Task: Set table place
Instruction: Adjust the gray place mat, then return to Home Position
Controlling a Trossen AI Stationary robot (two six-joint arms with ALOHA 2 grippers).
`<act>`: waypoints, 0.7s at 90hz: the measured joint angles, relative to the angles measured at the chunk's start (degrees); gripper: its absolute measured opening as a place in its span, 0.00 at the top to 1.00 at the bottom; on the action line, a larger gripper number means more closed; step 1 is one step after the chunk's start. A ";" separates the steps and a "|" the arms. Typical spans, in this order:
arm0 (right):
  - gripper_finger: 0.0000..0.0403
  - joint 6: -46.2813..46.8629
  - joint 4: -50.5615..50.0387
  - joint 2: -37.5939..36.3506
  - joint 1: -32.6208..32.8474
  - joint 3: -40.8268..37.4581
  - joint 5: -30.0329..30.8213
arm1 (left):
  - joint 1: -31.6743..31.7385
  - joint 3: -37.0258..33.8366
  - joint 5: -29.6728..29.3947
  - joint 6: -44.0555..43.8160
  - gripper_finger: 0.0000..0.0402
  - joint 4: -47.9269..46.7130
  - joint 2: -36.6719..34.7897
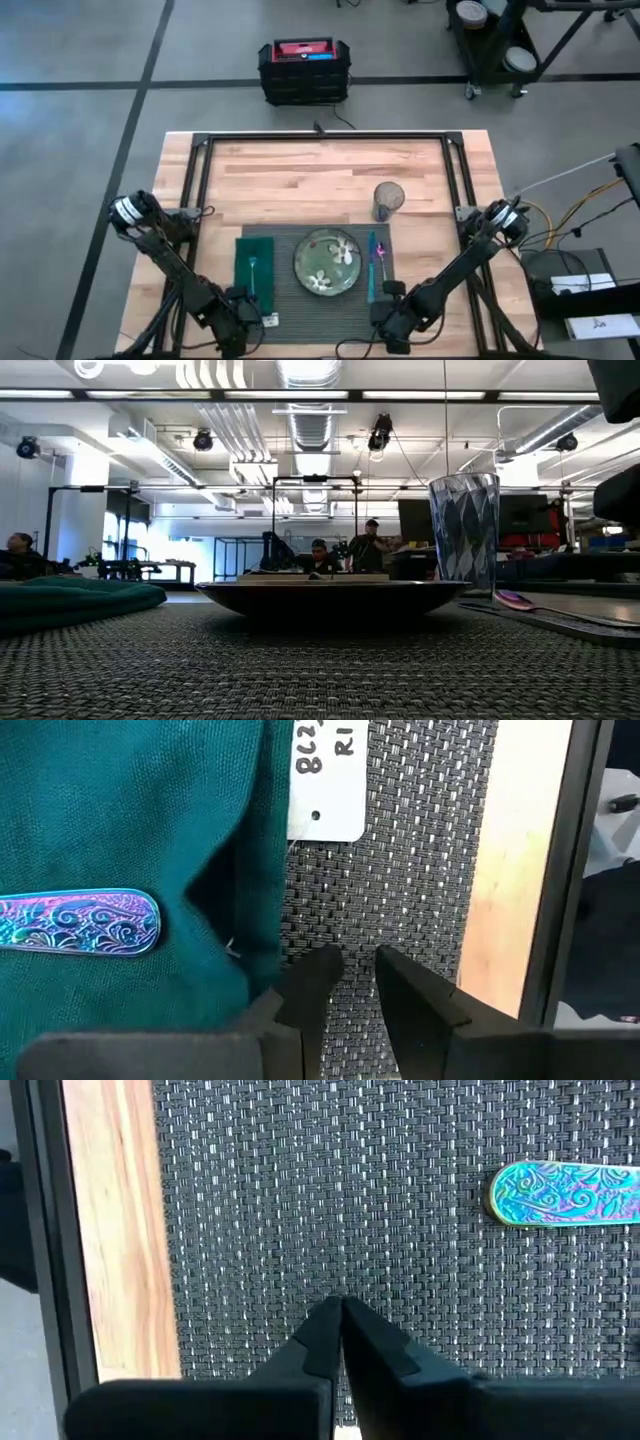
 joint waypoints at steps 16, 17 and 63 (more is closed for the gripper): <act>0.99 -0.87 -2.38 -2.72 0.00 3.29 -0.68 | -0.01 3.83 -0.01 2.68 0.81 -0.68 -1.90; 0.99 -1.15 -2.74 -2.91 0.00 3.57 -0.83 | 0.00 4.07 0.00 2.90 0.81 -0.85 -2.05; 0.99 -31.06 -6.18 -28.38 -19.19 0.93 5.11 | 16.51 5.69 -22.01 37.35 0.96 -11.57 -30.46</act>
